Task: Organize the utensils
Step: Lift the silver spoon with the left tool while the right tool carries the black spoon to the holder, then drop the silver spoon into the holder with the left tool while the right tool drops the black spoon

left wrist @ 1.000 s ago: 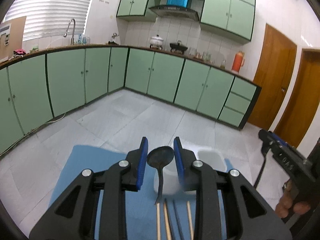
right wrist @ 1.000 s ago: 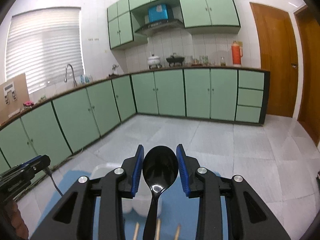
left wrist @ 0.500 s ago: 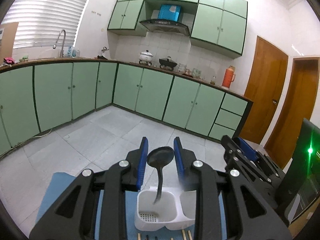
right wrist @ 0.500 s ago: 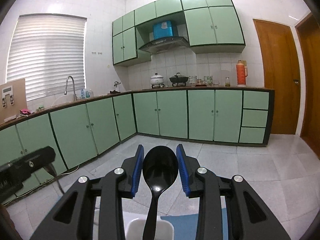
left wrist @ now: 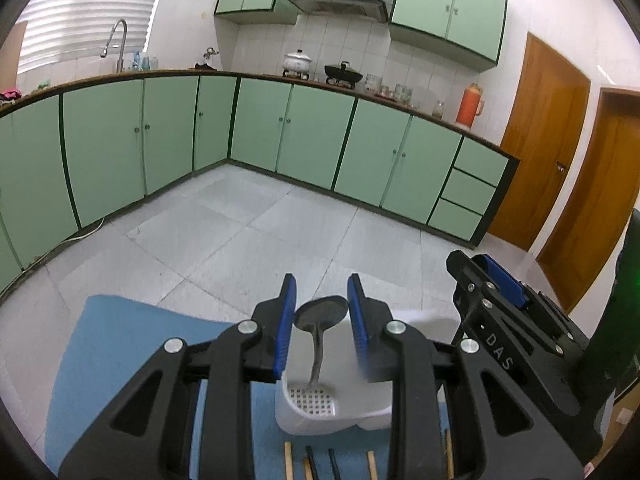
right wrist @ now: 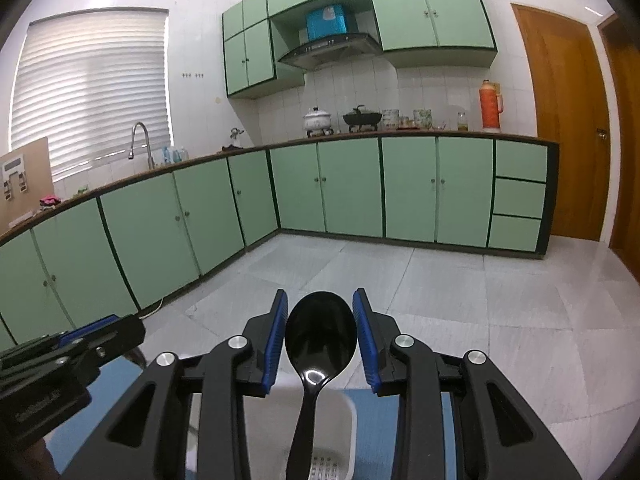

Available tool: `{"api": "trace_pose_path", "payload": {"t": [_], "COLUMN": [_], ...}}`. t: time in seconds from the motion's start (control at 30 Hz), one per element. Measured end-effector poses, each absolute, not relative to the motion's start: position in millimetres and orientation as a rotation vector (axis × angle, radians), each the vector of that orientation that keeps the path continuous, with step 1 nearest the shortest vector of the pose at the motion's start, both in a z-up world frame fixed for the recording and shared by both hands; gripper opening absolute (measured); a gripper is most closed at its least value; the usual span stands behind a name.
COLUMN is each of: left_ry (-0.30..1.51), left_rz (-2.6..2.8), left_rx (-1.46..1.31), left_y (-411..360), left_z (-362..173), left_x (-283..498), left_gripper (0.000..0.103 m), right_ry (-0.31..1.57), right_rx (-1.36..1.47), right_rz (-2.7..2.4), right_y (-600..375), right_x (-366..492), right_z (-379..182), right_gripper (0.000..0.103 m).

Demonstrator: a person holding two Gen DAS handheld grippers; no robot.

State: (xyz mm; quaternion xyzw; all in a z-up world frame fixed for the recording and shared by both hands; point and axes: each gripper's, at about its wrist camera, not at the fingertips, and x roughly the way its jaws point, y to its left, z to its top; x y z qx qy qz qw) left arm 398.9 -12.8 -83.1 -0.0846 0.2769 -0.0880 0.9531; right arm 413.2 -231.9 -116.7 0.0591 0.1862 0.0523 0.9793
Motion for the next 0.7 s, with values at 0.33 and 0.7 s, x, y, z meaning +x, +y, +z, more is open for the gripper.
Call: {"api": "trace_pose_path", "payload": {"t": [0.33, 0.7], "left_ry": [0.572, 0.522], "left_rz": [-0.175, -0.160], "left_rx": [-0.156, -0.150], "left_y": [-6, 9], "left_z": [-86, -69], "left_x": [384, 326], "left_gripper": [0.041, 0.071], "right_ry": [0.388, 0.348], "right_rx": [0.107, 0.114], "right_rz": [0.124, 0.066], "right_y": [-230, -251], "right_x": [393, 330], "right_z": [-124, -108], "right_gripper": [0.044, 0.081]}}
